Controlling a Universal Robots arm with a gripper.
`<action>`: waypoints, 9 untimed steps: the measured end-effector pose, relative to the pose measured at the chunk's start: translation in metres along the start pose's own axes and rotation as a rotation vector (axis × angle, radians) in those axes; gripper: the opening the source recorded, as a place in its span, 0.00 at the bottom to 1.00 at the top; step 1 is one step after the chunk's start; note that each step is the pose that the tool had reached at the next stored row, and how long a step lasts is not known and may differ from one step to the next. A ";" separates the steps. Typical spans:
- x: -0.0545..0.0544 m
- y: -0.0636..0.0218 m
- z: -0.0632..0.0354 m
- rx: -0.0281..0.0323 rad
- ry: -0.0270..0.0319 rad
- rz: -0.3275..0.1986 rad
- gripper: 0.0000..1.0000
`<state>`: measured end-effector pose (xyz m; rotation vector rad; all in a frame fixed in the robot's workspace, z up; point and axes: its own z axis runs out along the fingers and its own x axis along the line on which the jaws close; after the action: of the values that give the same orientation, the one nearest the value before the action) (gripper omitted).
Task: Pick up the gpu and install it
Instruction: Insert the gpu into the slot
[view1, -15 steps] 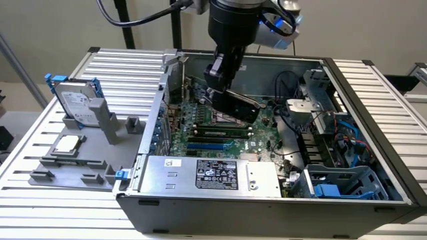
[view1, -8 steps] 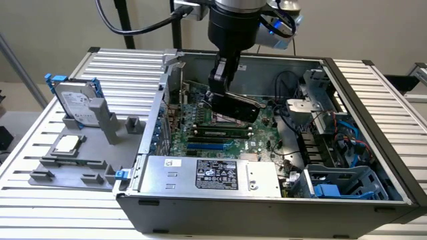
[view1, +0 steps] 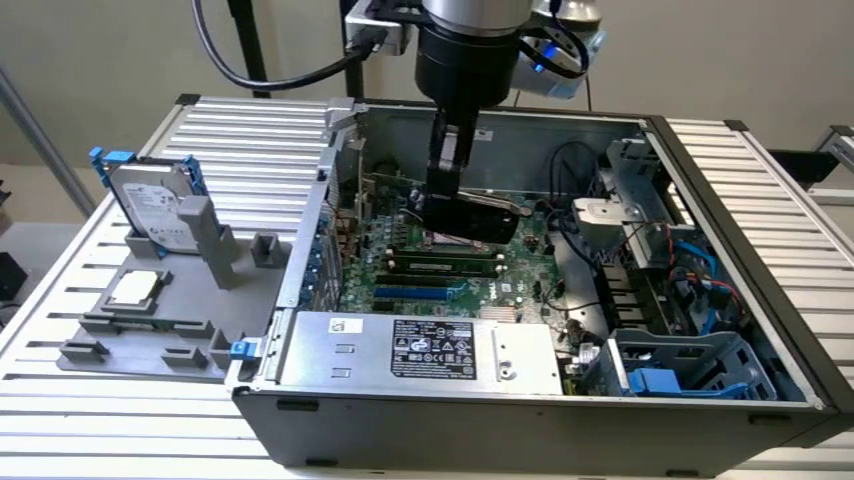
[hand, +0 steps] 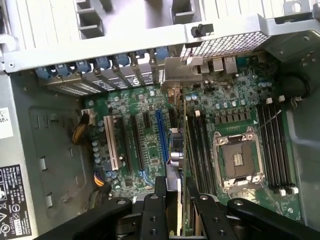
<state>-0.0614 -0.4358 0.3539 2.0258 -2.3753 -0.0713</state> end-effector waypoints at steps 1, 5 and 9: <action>0.000 0.0000 0.0008 -0.0002 0.0009 -0.017 0.00; 0.000 -0.0002 0.0046 -0.0007 0.0042 -0.090 0.00; 0.000 -0.0003 0.0091 0.0011 0.0056 -0.159 0.00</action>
<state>-0.0615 -0.4358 0.3448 2.2087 -2.2066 -0.0665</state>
